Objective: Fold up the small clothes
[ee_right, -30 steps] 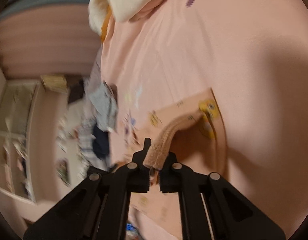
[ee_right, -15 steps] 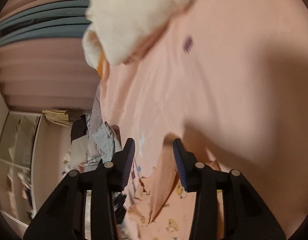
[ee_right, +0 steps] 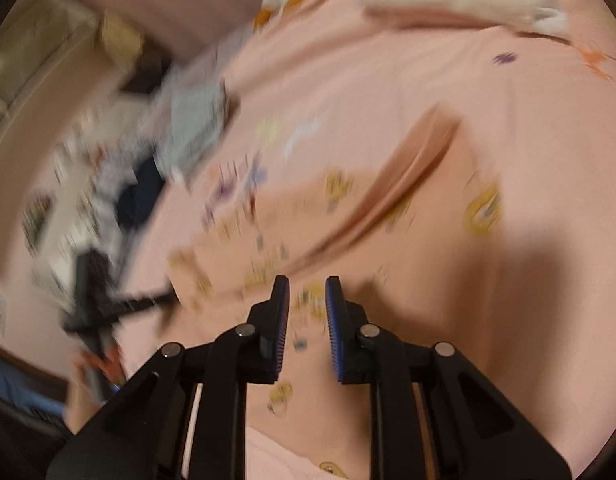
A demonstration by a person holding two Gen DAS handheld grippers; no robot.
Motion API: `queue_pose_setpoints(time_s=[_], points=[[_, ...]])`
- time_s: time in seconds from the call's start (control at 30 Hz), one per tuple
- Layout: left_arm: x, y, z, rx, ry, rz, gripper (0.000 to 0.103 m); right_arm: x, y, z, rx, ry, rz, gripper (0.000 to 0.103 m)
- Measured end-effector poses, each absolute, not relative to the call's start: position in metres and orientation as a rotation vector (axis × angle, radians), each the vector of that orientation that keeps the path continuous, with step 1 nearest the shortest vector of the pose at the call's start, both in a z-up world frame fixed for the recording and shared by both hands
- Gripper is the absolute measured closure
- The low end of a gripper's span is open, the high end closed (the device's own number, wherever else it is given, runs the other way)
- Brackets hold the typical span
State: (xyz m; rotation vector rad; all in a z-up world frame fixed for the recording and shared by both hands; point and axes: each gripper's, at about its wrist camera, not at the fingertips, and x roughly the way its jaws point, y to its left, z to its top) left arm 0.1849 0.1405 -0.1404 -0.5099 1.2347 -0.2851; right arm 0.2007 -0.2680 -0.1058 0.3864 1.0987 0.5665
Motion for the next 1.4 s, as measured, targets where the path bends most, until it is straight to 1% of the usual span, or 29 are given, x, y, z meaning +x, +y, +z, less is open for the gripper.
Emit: queue_pose_setpoints(time_s=[0.17, 0.27, 0.4, 0.53, 0.63, 0.7, 0.8, 0.87, 0.97, 1.0, 1.03, 1.07, 1.1, 1.13, 1.27, 1.4], points=[[0.193, 0.123, -0.153, -0.527, 1.251, -0.333, 0.101, 0.202, -0.218, -0.128, 0.172, 1.158, 0.586, 0.084], [0.210, 0.124, -0.153, -0.607, 1.182, -0.324, 0.101, 0.221, -0.195, -0.132, 0.110, 1.129, 0.586, 0.085], [0.245, 0.130, -0.145, -0.651, 1.079, -0.248, 0.101, 0.263, -0.175, -0.128, 0.128, 1.093, 0.552, 0.085], [0.274, 0.145, -0.132, -0.716, 1.007, -0.170, 0.101, 0.301, -0.182, -0.111, 0.233, 1.022, 0.478, 0.082], [0.273, 0.153, -0.121, -0.707, 0.970, -0.158, 0.101, 0.299, -0.187, -0.095, 0.278, 0.976, 0.487, 0.082], [0.263, 0.156, -0.114, -0.664, 0.956, -0.178, 0.101, 0.289, -0.194, -0.088, 0.253, 0.953, 0.477, 0.081], [0.251, 0.152, -0.115, -0.623, 0.987, -0.232, 0.101, 0.275, -0.201, -0.090, 0.208, 0.988, 0.503, 0.081], [0.247, 0.151, -0.119, -0.589, 1.007, -0.223, 0.101, 0.268, -0.201, -0.095, 0.176, 1.020, 0.514, 0.079], [0.250, 0.158, -0.130, -0.616, 1.041, -0.219, 0.101, 0.258, -0.202, -0.097, 0.181, 1.029, 0.519, 0.073], [0.252, 0.160, -0.133, -0.641, 1.048, -0.221, 0.100, 0.255, -0.201, -0.097, 0.201, 1.031, 0.533, 0.069], [0.255, 0.162, -0.135, -0.666, 1.050, -0.225, 0.092, 0.253, -0.201, -0.098, 0.215, 1.032, 0.542, 0.064], [0.257, 0.162, -0.137, -0.689, 1.053, -0.234, 0.084, 0.250, -0.201, -0.099, 0.226, 1.032, 0.551, 0.064], [0.258, 0.162, -0.139, -0.716, 1.055, -0.241, 0.064, 0.247, -0.199, -0.100, 0.231, 1.032, 0.558, 0.063], [0.262, 0.162, -0.141, -0.753, 1.054, -0.251, 0.049, 0.245, -0.197, -0.101, 0.239, 1.032, 0.566, 0.063], [0.274, 0.152, -0.143, -0.736, 1.060, -0.240, 0.048, 0.239, -0.190, -0.105, 0.261, 1.039, 0.587, 0.063], [0.289, 0.140, -0.150, -0.679, 1.112, -0.199, 0.048, 0.237, -0.185, -0.110, 0.280, 1.047, 0.611, 0.063]])
